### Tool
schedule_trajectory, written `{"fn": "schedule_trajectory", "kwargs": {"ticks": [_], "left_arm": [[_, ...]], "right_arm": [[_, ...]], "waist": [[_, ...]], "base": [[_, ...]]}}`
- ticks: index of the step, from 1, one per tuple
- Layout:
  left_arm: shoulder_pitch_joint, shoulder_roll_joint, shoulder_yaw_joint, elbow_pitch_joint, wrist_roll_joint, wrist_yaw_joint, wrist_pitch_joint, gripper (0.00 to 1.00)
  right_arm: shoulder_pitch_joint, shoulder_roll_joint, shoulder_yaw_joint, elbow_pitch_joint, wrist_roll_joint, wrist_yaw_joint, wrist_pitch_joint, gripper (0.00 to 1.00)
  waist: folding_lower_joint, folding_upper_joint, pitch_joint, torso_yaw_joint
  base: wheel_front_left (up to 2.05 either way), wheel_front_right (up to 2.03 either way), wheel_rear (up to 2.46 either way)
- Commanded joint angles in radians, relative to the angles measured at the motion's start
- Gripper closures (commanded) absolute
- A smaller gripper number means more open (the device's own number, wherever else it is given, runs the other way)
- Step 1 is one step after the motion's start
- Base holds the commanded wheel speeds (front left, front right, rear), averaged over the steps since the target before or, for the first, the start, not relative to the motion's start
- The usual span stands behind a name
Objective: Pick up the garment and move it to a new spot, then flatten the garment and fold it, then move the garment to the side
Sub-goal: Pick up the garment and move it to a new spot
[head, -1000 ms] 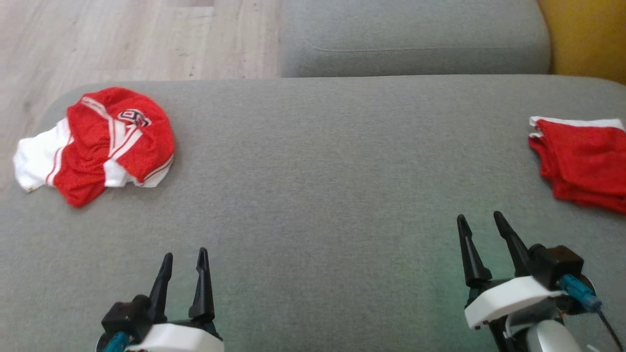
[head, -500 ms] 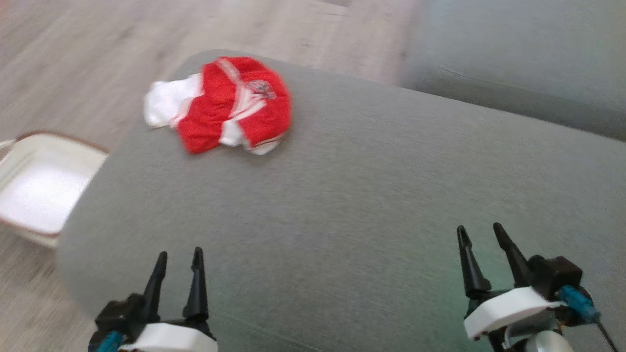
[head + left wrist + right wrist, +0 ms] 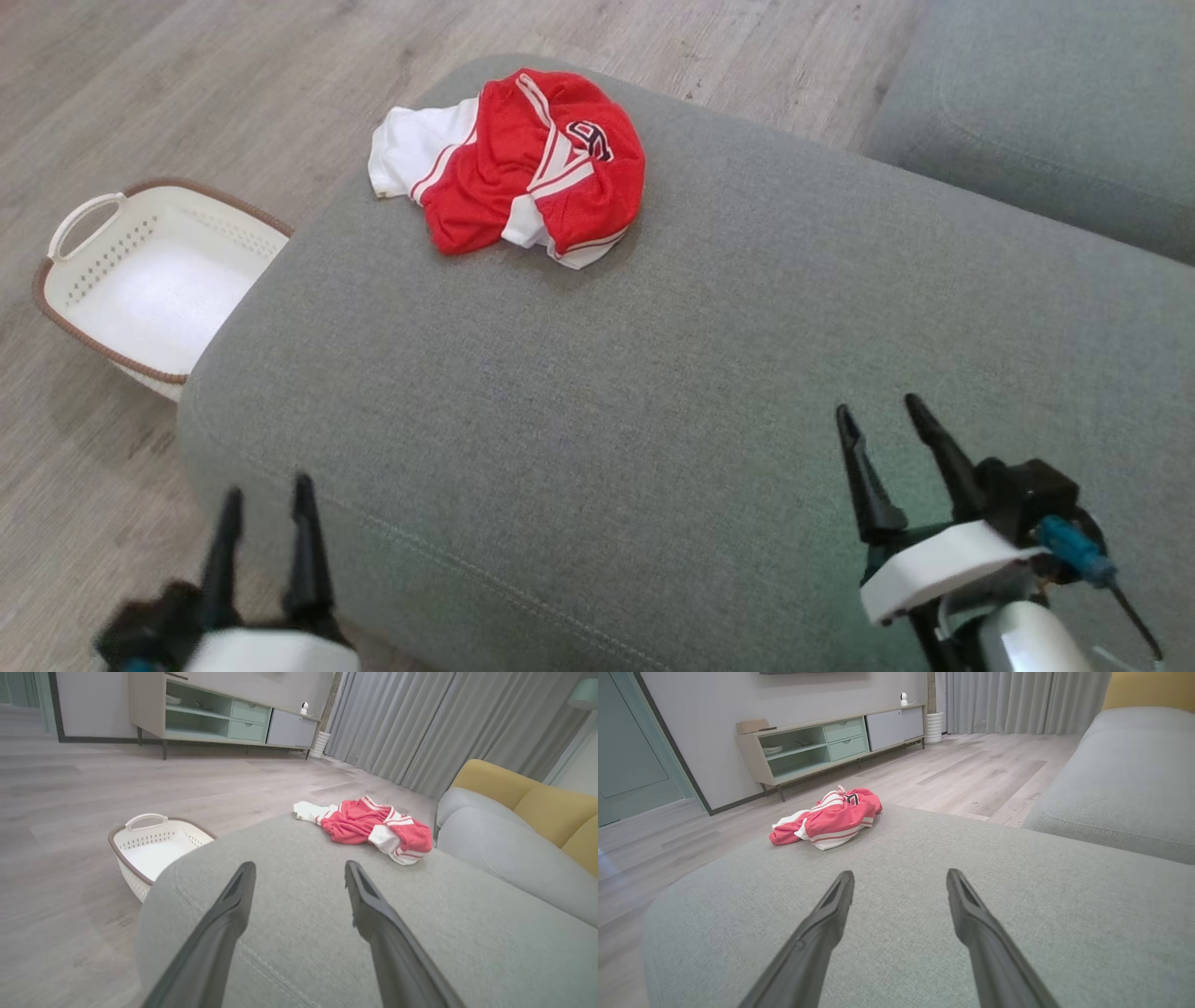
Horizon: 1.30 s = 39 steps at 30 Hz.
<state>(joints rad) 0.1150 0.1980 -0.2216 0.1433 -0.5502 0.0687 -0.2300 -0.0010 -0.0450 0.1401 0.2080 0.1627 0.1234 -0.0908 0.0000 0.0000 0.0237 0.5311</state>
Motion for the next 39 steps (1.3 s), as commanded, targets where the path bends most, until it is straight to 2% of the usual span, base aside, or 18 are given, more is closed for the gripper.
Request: {"fn": "schedule_trajectory", "kwargs": {"ticks": [1, 3, 5, 10, 15, 20, 26, 30, 39], "left_arm": [[-0.095, 0.044, 0.060, -0.052, -0.003, -0.008, 0.003, 0.00], [-0.121, 0.058, 0.067, -0.066, -0.003, -0.009, 0.015, 0.00], [-0.187, 0.096, 0.070, -0.091, 0.006, -0.020, 0.050, 0.00], [-0.402, 0.184, 0.113, -0.121, -0.012, -0.059, 0.129, 0.00], [-0.642, 0.239, 0.119, -0.038, -0.060, -0.112, 0.239, 0.00], [-0.826, 0.235, 0.091, 0.141, -0.114, -0.140, 0.361, 0.00], [-0.936, 0.186, 0.047, 0.393, -0.164, -0.164, 0.446, 0.00], [-0.975, 0.157, 0.025, 0.493, -0.194, -0.179, 0.475, 0.00], [-1.036, 0.148, -0.018, 0.640, -0.222, -0.195, 0.512, 0.00]], "right_arm": [[-0.043, -0.005, -0.002, -0.049, -0.020, 0.007, -0.004, 0.00], [-0.041, -0.005, -0.015, -0.058, -0.026, 0.007, -0.005, 0.00], [-0.035, -0.005, -0.042, -0.080, -0.041, 0.007, 0.000, 0.00], [-0.058, -0.005, -0.079, -0.159, -0.089, 0.007, 0.037, 0.00], [-0.097, -0.005, -0.087, -0.257, -0.131, 0.007, 0.086, 0.00], [-0.138, -0.005, -0.084, -0.344, -0.153, 0.007, 0.130, 0.00], [-0.185, -0.005, -0.084, -0.434, -0.171, 0.007, 0.172, 0.00], [-0.201, -0.005, -0.097, -0.457, -0.184, 0.007, 0.184, 0.00], [-0.213, -0.005, -0.107, -0.463, -0.181, 0.007, 0.173, 0.00]], "waist": [[0.0000, 0.0000, 0.011, -0.003], [0.0000, 0.0000, 0.017, -0.004], [0.0000, 0.0000, 0.031, -0.010], [0.0000, 0.0000, 0.111, -0.081], [0.0000, 0.0000, 0.198, -0.165], [0.0000, 0.0000, 0.279, -0.235], [0.0000, 0.0000, 0.388, -0.295], [0.0000, 0.0000, 0.435, -0.307], [0.0000, 0.0000, 0.480, -0.323]], "base": [[0.00, 0.00, 0.00], [0.00, 0.00, 0.00], [0.00, 0.00, 0.00], [0.00, 0.00, 0.00], [0.00, 0.00, 0.00], [0.00, 0.00, 0.00], [0.00, 0.00, 0.00], [0.00, 0.00, 0.00], [0.00, 0.00, 0.00]]}}
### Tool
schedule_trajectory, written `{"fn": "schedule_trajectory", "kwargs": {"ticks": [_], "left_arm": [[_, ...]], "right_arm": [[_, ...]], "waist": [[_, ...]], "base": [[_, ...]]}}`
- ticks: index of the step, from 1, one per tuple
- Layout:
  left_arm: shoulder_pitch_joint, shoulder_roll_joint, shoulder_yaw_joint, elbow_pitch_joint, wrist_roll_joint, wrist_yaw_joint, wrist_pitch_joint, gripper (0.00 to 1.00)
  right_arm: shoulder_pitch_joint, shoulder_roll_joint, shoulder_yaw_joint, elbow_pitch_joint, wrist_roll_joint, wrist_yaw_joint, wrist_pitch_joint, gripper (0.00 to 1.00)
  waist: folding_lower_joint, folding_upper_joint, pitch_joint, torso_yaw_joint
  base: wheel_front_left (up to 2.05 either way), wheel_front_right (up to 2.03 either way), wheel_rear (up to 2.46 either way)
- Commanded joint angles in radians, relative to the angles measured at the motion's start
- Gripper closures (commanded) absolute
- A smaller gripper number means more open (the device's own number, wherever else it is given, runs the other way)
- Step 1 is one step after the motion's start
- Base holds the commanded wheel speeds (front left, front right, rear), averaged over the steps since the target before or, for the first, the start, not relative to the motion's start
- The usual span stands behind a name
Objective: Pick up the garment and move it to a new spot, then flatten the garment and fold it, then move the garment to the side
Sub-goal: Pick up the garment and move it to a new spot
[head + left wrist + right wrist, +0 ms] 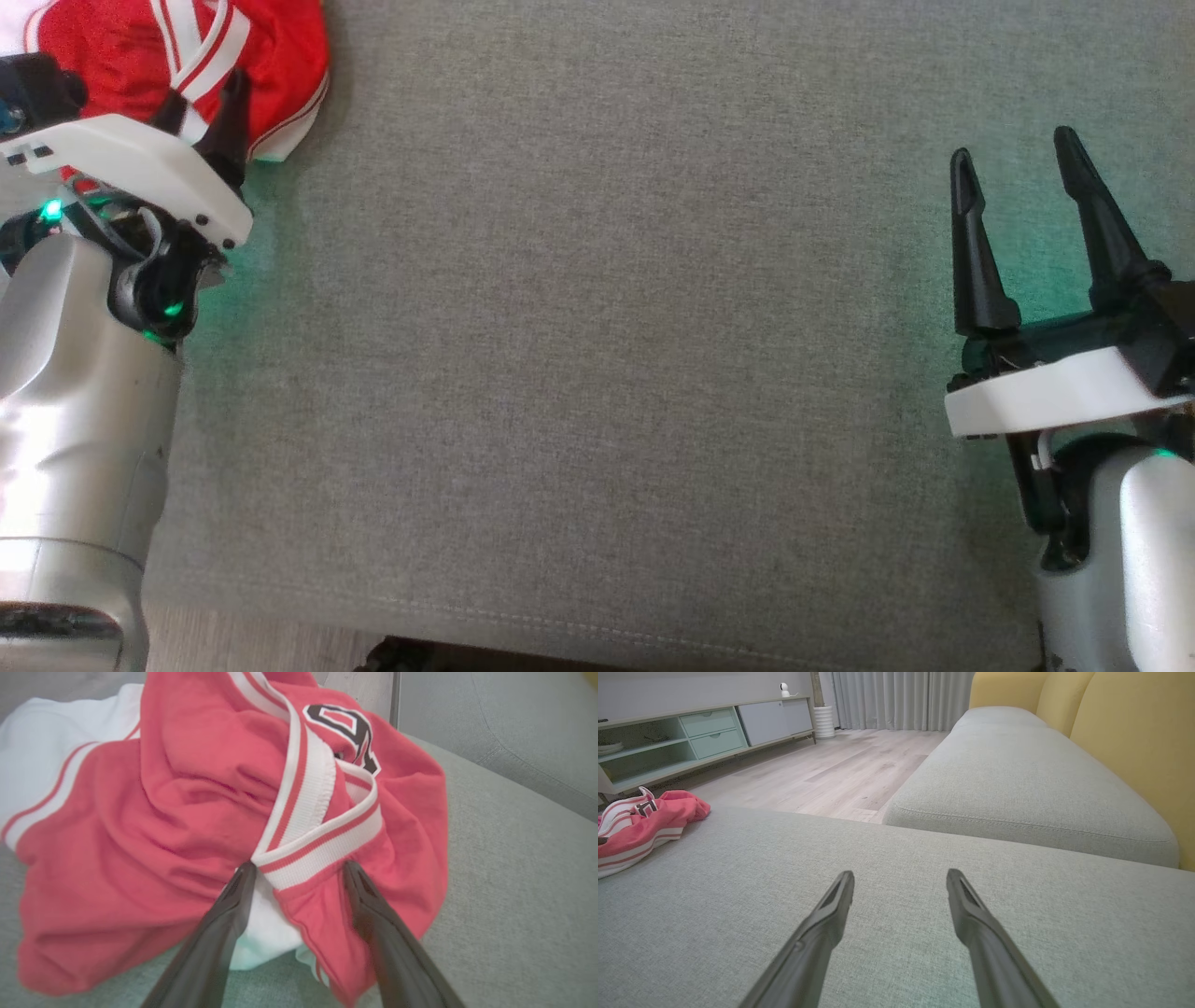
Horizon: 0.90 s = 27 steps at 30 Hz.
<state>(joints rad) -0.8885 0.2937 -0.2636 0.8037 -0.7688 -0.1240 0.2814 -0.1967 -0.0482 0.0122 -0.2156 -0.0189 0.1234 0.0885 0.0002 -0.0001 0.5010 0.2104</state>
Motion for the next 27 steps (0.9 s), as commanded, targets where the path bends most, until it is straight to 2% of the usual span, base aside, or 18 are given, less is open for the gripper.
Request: {"fn": "schedule_trajectory", "kwargs": {"ticks": [1, 4, 7, 18, 27], "left_arm": [[-0.037, 0.054, 0.020, -0.009, -0.005, -0.003, 0.003, 0.00], [-0.047, 0.055, 0.007, 0.014, -0.018, -0.005, 0.011, 0.00], [-0.060, 0.060, -0.006, 0.026, -0.021, -0.006, -0.007, 1.00], [-0.122, 0.124, -0.046, 0.034, 0.020, -0.006, -0.145, 1.00], [-0.163, 0.190, -0.089, 0.005, 0.049, -0.007, -0.173, 1.00]], "right_arm": [[-0.018, -0.002, 0.020, -0.040, 0.000, 0.007, -0.008, 0.00], [-0.019, -0.002, 0.014, -0.040, -0.005, 0.007, -0.011, 0.00], [-0.019, -0.002, 0.008, -0.040, -0.010, 0.007, -0.013, 0.00], [-0.013, -0.002, 0.004, -0.005, 0.009, 0.007, -0.035, 0.00], [0.003, -0.002, 0.004, 0.059, 0.053, 0.007, -0.075, 0.00]], "waist": [[-0.0002, 0.0001, 0.004, -0.004], [-0.0002, 0.0001, 0.008, -0.009], [-0.0002, 0.0001, 0.007, -0.011], [-0.0002, 0.0001, -0.054, -0.006], [-0.0002, 0.0001, -0.148, -0.024]], "base": [[0.00, 0.00, 0.00], [0.00, 0.00, 0.00], [0.00, 0.00, 0.00], [0.00, 0.00, 0.00], [0.00, 0.00, 0.00]]}}
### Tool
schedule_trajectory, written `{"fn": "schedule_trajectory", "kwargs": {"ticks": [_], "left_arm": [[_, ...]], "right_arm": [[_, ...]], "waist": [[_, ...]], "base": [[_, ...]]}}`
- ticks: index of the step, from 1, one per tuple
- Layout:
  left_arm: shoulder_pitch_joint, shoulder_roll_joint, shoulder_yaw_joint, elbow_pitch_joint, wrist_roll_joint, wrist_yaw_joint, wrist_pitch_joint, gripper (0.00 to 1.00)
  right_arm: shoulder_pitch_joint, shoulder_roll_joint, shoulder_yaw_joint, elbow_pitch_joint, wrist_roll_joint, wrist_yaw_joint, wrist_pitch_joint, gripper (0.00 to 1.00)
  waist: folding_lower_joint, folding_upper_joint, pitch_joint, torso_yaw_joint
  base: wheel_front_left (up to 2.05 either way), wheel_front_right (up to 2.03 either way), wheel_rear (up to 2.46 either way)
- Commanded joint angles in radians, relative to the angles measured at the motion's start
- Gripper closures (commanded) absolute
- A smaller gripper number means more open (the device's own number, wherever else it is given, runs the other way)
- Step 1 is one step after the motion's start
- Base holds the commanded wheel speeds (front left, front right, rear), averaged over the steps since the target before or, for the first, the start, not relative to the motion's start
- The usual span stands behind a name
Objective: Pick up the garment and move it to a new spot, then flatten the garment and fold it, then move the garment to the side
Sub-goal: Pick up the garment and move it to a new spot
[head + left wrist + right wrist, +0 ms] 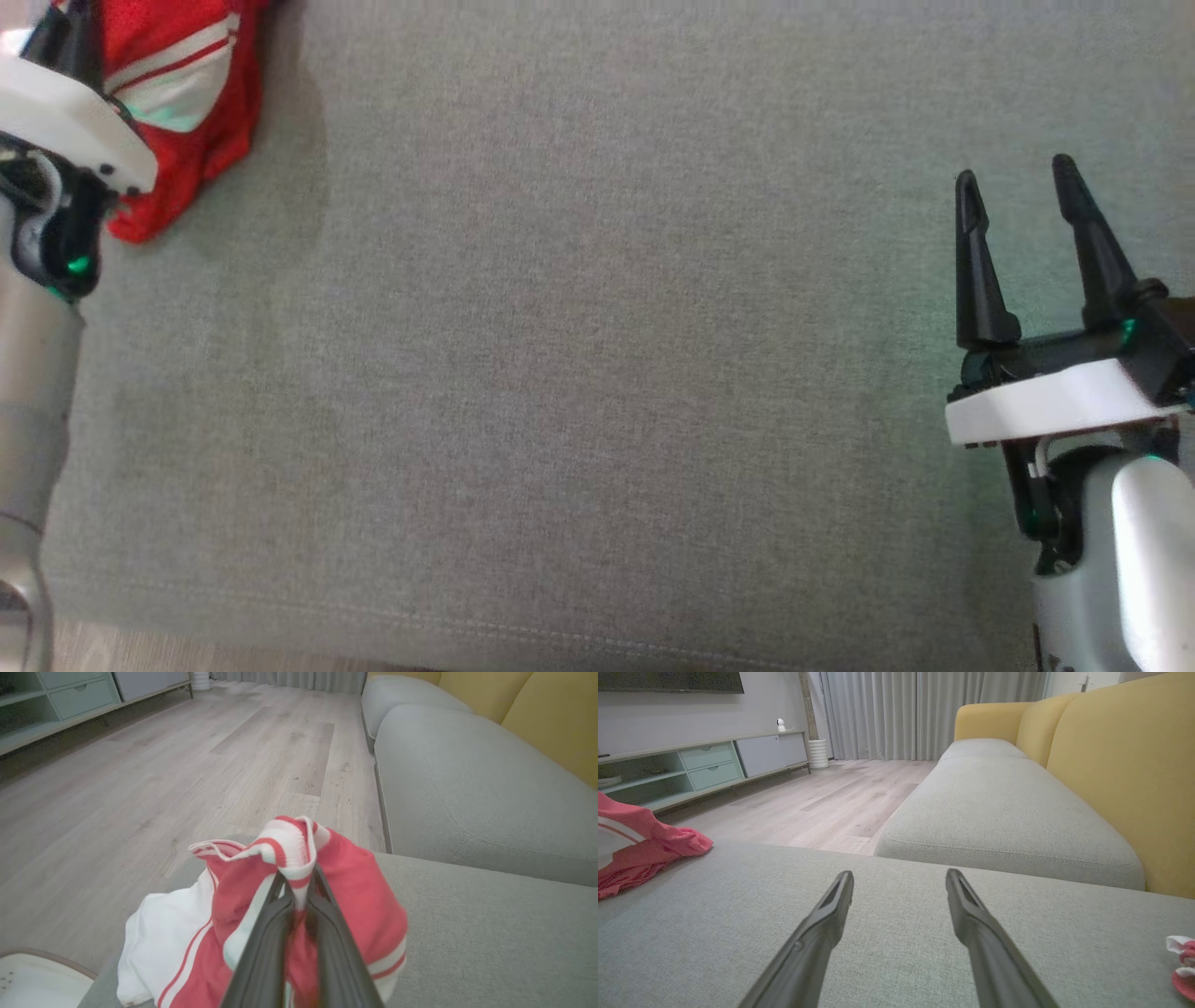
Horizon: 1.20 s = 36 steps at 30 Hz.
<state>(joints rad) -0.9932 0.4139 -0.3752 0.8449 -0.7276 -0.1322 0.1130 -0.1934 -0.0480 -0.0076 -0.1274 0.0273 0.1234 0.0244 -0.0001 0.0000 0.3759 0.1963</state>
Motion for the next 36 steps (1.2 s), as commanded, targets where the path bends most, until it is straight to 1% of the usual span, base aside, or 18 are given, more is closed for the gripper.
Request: {"fn": "schedule_trajectory", "kwargs": {"ticks": [1, 5, 9, 15, 19, 25, 26, 31, 36], "left_arm": [[-0.062, 0.077, 0.016, -0.044, 0.011, 0.002, -0.004, 1.00], [-0.078, 0.106, -0.009, -0.081, 0.023, 0.002, 0.007, 1.00], [-0.094, 0.131, -0.042, -0.130, 0.038, 0.002, 0.040, 1.00], [-0.111, 0.152, -0.073, -0.208, 0.041, 0.002, 0.087, 1.00], [-0.121, 0.131, -0.086, -0.281, 0.023, 0.002, 0.111, 1.00], [-0.123, 0.066, -0.097, -0.418, -0.024, 0.003, 0.129, 1.00], [-0.123, 0.066, -0.097, -0.418, -0.024, 0.003, 0.129, 1.00], [-0.096, 0.010, -0.097, -0.545, -0.067, 0.024, 0.134, 1.00], [0.015, -0.024, -0.096, -0.621, -0.116, 0.054, 0.121, 1.00]], "right_arm": [[0.001, -0.002, 0.023, -0.020, 0.013, 0.007, -0.019, 0.00], [0.008, -0.002, 0.022, 0.022, 0.043, 0.007, -0.049, 0.00], [0.018, -0.002, 0.021, 0.070, 0.073, 0.007, -0.081, 0.00], [0.042, -0.002, 0.025, 0.147, 0.112, 0.007, -0.125, 0.00], [0.065, -0.002, 0.010, 0.181, 0.123, 0.007, -0.144, 0.00], [0.101, -0.002, -0.025, 0.210, 0.127, 0.007, -0.162, 0.00], [0.101, -0.002, -0.025, 0.210, 0.127, 0.007, -0.162, 0.00], [0.115, -0.002, -0.042, 0.213, 0.129, 0.007, -0.171, 0.00], [0.113, -0.002, -0.038, 0.214, 0.140, 0.007, -0.180, 0.00]], "waist": [[0.0001, 0.0000, -0.035, -0.013], [0.0001, 0.0000, -0.090, -0.037], [0.0001, 0.0000, -0.147, -0.072], [0.0001, 0.0000, -0.247, -0.162], [0.0001, 0.0000, -0.288, -0.220], [0.0001, 0.0000, -0.311, -0.287], [0.0001, 0.0000, -0.311, -0.287], [0.0001, 0.0000, -0.303, -0.313], [0.0001, 0.0000, -0.275, -0.319]], "base": [[0.00, 0.00, 0.00], [0.00, 0.00, 0.00], [0.00, 0.00, 0.00], [0.00, 0.00, 0.00], [0.00, 0.00, 0.00], [0.00, 0.00, 0.00], [0.00, 0.00, 0.00], [0.00, 0.00, 0.00], [0.00, 0.00, 0.00]]}}
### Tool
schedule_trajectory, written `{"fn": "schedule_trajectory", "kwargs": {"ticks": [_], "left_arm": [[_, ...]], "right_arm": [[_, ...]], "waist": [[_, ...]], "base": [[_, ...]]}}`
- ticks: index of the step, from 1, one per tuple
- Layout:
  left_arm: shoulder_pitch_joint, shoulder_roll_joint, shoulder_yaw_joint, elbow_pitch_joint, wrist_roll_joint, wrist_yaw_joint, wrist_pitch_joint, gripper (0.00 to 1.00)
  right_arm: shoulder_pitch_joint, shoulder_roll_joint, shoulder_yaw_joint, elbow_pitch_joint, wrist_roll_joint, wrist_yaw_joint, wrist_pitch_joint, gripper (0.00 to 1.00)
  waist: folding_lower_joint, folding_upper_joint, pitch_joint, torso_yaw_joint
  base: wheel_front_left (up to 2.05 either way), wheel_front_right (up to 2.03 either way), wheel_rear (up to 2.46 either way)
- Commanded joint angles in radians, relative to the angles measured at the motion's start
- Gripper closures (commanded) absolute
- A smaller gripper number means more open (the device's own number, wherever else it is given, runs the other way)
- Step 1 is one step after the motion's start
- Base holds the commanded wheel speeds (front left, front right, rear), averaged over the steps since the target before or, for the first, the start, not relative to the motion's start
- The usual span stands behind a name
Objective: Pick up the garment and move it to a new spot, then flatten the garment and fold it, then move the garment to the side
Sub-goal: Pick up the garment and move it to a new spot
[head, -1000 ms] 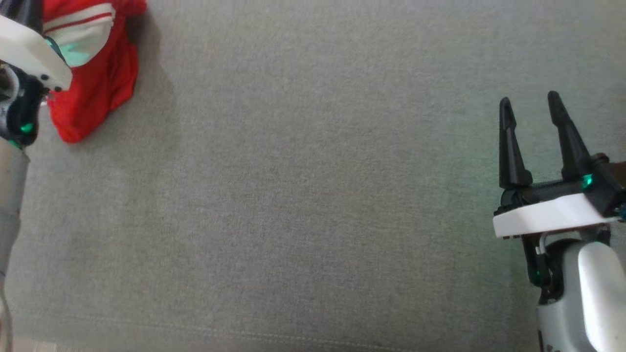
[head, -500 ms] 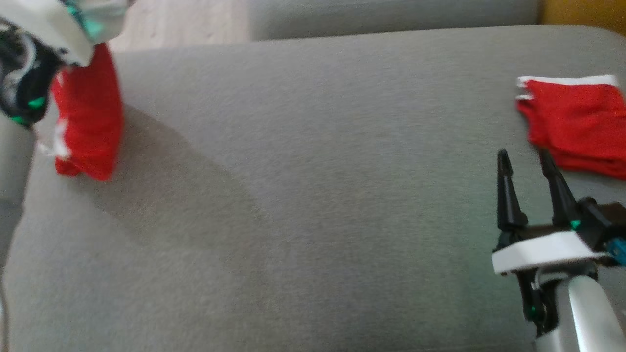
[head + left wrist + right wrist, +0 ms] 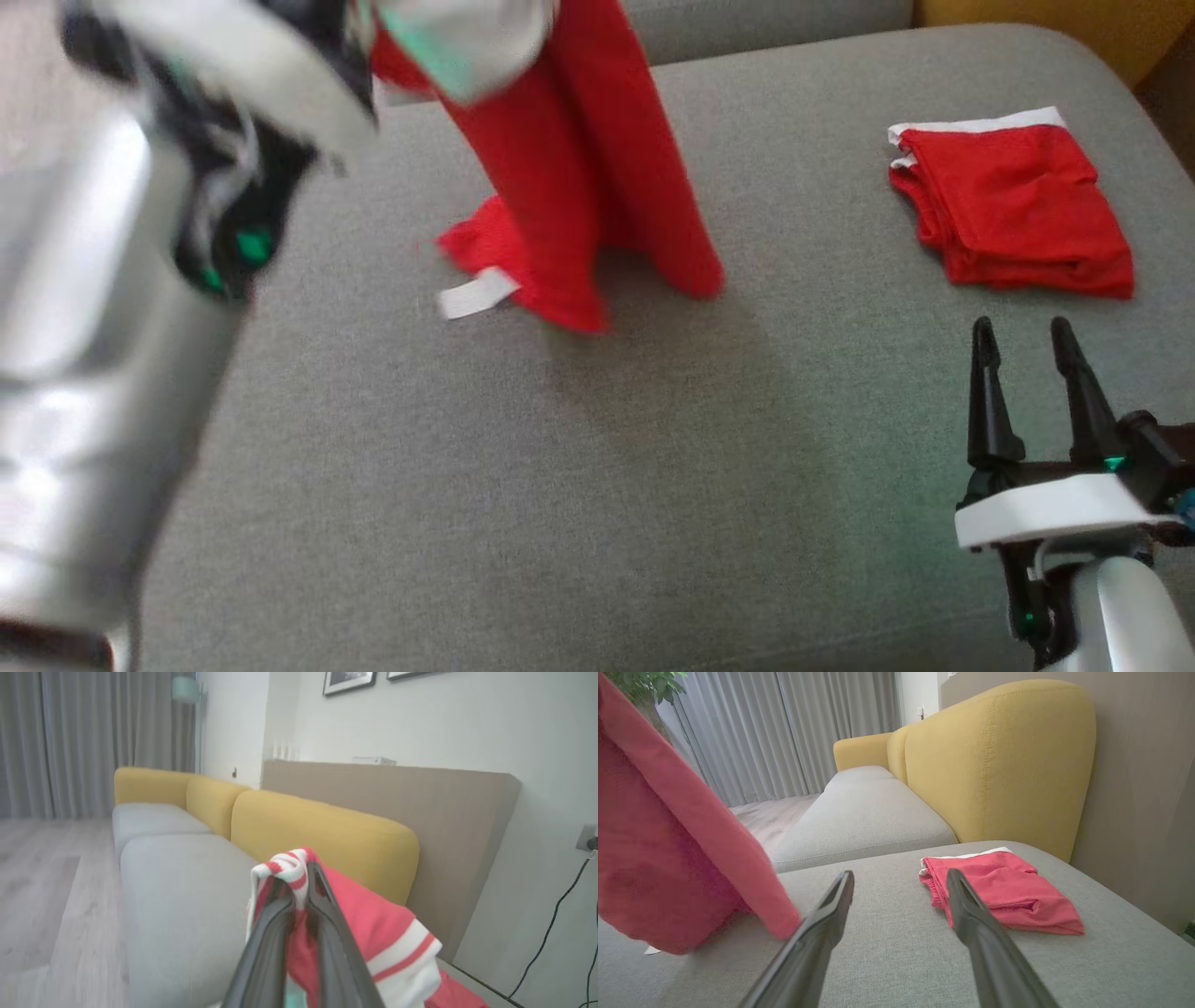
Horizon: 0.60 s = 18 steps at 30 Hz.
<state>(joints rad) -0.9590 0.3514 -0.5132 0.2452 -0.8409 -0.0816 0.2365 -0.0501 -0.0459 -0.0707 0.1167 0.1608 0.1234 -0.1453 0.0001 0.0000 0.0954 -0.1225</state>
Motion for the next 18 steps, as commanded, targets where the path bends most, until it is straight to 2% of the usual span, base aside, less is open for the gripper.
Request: {"fn": "schedule_trajectory", "kwargs": {"ticks": [1, 7, 14, 15, 16, 17, 18], "left_arm": [[0.013, 0.035, 0.044, -0.025, -0.010, 0.011, -0.011, 1.00], [0.219, 0.036, 0.060, 0.048, -0.050, 0.042, -0.077, 1.00], [0.359, 0.031, 0.033, 0.211, -0.008, 0.072, -0.171, 1.00], [0.373, 0.015, 0.029, 0.252, 0.001, 0.080, -0.201, 0.95], [0.377, 0.007, 0.026, 0.271, 0.005, 0.082, -0.216, 0.63], [0.380, 0.000, 0.023, 0.287, 0.009, 0.082, -0.232, 0.16], [0.384, -0.009, 0.022, 0.300, 0.011, 0.080, -0.251, 0.00]], "right_arm": [[-0.032, -0.004, 0.029, -0.028, 0.010, 0.007, -0.012, 0.00], [-0.042, -0.004, 0.041, -0.017, 0.017, 0.007, -0.022, 0.00], [-0.058, -0.004, 0.042, 0.003, 0.007, 0.007, -0.030, 0.00], [-0.061, -0.004, 0.046, 0.006, 0.005, 0.007, -0.031, 0.00], [-0.062, -0.004, 0.048, 0.007, 0.005, 0.007, -0.031, 0.00], [-0.063, -0.004, 0.051, 0.009, 0.004, 0.007, -0.031, 0.00], [-0.064, -0.004, 0.054, 0.012, 0.003, 0.007, -0.030, 0.00]], "waist": [[-0.0001, 0.0000, 0.012, 0.000], [-0.0001, 0.0000, 0.053, 0.007], [-0.0001, 0.0000, 0.087, 0.024], [-0.0001, 0.0000, 0.091, 0.030], [-0.0001, 0.0000, 0.092, 0.033], [-0.0001, 0.0000, 0.092, 0.036], [-0.0001, 0.0000, 0.093, 0.038]], "base": [[0.00, 0.00, 0.00], [0.00, 0.00, 0.00], [0.00, 0.00, 0.00], [0.00, 0.00, 0.00], [0.00, 0.00, 0.00], [0.00, 0.00, 0.00], [0.00, 0.00, 0.00]]}}
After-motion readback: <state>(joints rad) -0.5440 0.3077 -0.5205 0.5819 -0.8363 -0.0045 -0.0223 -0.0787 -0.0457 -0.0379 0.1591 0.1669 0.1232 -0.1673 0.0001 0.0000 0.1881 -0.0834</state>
